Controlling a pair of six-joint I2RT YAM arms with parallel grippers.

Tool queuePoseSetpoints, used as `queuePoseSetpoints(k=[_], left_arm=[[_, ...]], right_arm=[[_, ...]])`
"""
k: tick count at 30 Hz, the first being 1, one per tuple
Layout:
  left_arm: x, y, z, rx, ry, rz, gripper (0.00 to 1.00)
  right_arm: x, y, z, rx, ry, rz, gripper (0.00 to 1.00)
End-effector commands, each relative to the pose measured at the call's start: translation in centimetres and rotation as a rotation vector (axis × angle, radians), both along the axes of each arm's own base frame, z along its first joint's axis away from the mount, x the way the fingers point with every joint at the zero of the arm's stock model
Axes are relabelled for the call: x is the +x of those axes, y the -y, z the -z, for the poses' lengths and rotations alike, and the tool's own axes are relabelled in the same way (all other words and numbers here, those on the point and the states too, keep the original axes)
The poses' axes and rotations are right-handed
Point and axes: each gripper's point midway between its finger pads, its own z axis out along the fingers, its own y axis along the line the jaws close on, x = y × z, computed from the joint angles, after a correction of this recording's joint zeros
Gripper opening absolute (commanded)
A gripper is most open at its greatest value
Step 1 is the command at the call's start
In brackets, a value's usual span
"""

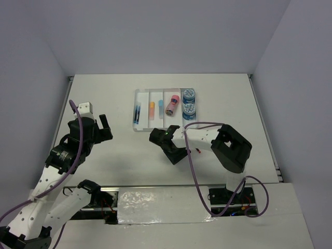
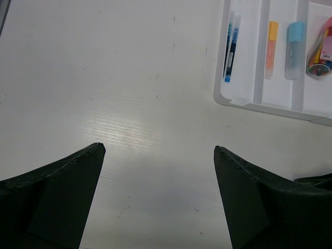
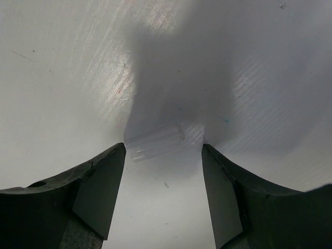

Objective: Sort the stationery into containers
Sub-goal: Pick up the pen cap from the center of the board.

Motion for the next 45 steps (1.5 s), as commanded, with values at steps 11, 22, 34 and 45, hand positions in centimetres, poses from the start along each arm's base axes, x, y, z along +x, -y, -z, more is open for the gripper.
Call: queuePoseSetpoints(k=[11,22,34,45], left_arm=[[0.4,-0.1,-1.1,0.003,0.043,0.005,0.99],[0.4,-0.2,-1.1,0.003,0.045,-0.005,0.99],[0.2,-0.5,-1.3,0.003,0.054,-0.020,0.99],[0.2,-0.6,-1.3,0.006,0.052,-0.024,0.99]], right_arm=[[3.0,0.1,0.6,0.103,0.129,0.378,0.57],[3.4,1.2,1.5,0.061,0.146,0.286,0.53],[7.1,1.4,2.1,-0.074,0.117,-0.234,0.54],[5.8,2.8,-0.1,-0.178,0.128,-0.404,0.56]])
